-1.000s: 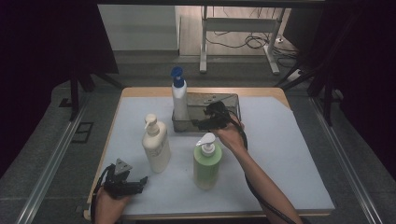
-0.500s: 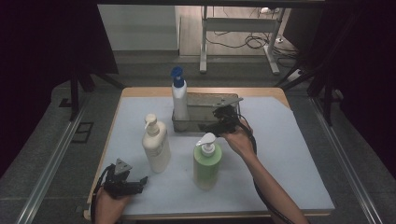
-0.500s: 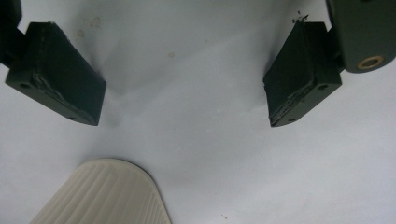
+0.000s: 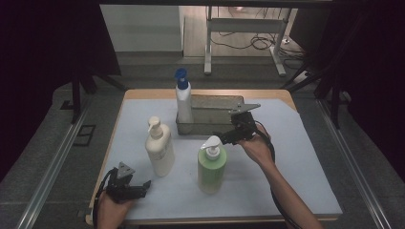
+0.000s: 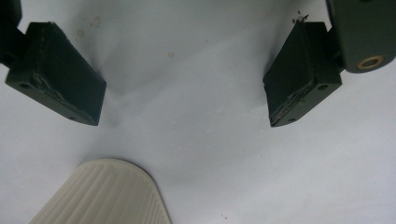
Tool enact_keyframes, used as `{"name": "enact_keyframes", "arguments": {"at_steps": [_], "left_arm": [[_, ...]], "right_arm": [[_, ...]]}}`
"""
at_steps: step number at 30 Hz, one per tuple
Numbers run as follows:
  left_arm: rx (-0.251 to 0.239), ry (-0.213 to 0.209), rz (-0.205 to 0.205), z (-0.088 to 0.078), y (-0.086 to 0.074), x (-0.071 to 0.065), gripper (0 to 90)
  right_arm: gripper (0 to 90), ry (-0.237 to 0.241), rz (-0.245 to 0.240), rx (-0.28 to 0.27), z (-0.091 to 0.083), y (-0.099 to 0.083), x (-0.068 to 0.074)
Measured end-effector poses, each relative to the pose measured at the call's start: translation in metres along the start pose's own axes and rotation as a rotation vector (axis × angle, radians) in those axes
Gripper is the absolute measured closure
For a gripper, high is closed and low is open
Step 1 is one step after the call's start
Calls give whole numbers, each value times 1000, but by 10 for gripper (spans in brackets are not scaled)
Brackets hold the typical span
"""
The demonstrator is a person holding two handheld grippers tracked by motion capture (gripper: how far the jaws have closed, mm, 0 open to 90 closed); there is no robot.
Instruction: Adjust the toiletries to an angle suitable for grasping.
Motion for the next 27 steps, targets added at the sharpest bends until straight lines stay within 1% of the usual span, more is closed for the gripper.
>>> {"name": "enact_keyframes", "arguments": {"at_steps": [2, 5, 10, 16, 19, 21, 27], "left_arm": [[-1, 0, 0, 0, 0, 0, 122], [1, 0, 0, 0, 0, 0, 122], [2, -1, 1, 0, 0, 0, 122], [2, 0, 0, 0, 0, 0, 122], [2, 0, 0, 0, 0, 0, 122], [2, 0, 0, 0, 0, 0, 122], [2, 0, 0, 0, 0, 0, 122]], "right_arm": [[0, -3, 3, -1, -5, -3, -1], [0, 17, 12, 6, -13, -8, 0], [0, 17, -12, 20, -23, -17, 4], [0, 14, -17, 35, -30, -32, 8], [0, 1, -16, 38, -33, -41, 9], [0, 6, -4, 39, -34, -46, 11], [0, 15, 6, 43, -38, -63, 16]]}}
Point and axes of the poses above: each handheld gripper's, and its own axes: z roughly forward along the jaws, y roughly out of its top, x roughly to its left, the point moved 5 cm from there along z, roughly forward along the jaws, and after that the axes turned 8 degrees about x, right-handed, at the moved point
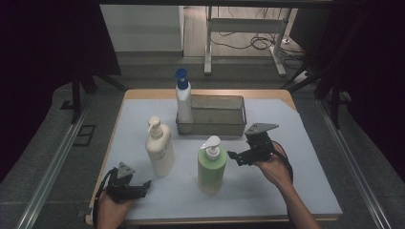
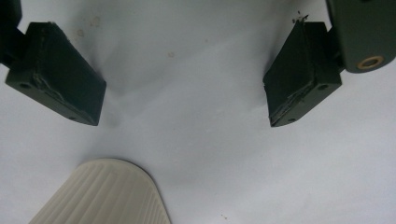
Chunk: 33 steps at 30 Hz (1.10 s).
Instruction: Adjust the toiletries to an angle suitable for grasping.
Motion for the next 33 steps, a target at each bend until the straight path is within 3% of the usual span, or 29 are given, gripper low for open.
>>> {"name": "enact_keyframes", "arguments": {"at_steps": [18, 33], "left_arm": [[-1, 1, 1, 0, 0, 0, 122], [-1, 1, 0, 0, 0, 0, 122]], "right_arm": [[0, 13, 51, -7, 0, -58, 14], [0, 82, 59, 0, -2, -82, 32]]}}
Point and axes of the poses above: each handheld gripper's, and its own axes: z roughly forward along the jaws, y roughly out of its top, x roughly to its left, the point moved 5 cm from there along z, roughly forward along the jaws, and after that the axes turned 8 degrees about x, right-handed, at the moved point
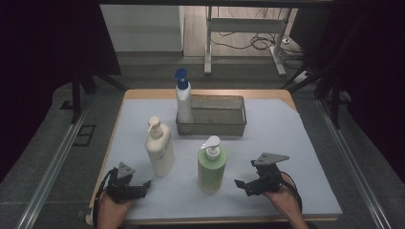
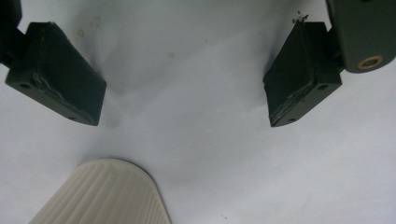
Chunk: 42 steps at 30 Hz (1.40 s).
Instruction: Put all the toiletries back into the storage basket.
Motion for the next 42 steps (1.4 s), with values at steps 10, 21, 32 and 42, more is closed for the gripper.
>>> {"name": "enact_keyframes", "arguments": {"at_steps": [10, 21, 32, 42], "left_arm": [[0, 0, 0, 0, 0, 0, 122], [1, 0, 0, 0, 0, 0, 122], [0, 1, -1, 0, 0, 0, 122], [0, -1, -1, 0, 0, 0, 122]], "right_arm": [[0, 53, -41, 24, -2, 2, 22], [0, 112, -125, 4, -8, 25, 53], [5, 124, -134, -29, -7, 50, 65], [12, 116, -165, -52, -1, 70, 70]]}}
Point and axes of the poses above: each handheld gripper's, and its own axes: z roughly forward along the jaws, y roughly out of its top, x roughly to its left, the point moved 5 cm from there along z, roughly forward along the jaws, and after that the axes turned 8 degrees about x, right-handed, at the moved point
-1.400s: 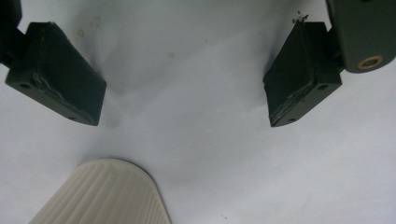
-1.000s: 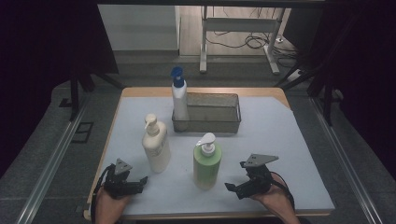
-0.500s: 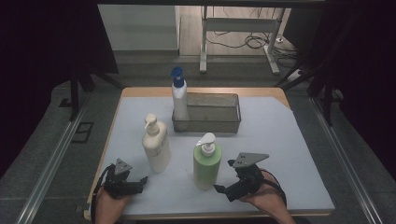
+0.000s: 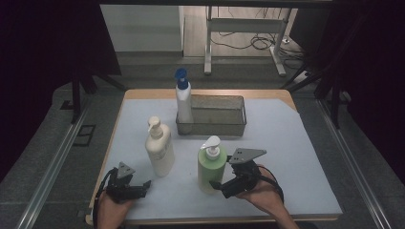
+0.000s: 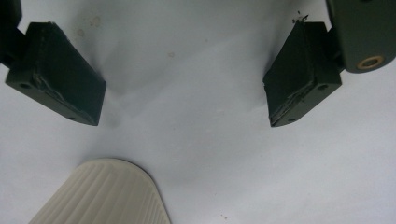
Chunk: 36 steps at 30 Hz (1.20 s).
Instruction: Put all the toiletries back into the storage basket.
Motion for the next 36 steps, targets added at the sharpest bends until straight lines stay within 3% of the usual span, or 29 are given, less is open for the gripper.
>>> {"name": "enact_keyframes", "arguments": {"at_steps": [10, 24, 36], "left_arm": [[2, 0, 0, 0, 0, 0, 122], [2, -1, 0, 0, 0, 0, 122], [2, -1, 0, 0, 0, 0, 122]], "right_arm": [[24, 3, -19, -23, 7, 16, 3], [102, -38, -44, -49, 15, 27, 3], [117, -66, -43, -18, 11, 27, 5]]}}
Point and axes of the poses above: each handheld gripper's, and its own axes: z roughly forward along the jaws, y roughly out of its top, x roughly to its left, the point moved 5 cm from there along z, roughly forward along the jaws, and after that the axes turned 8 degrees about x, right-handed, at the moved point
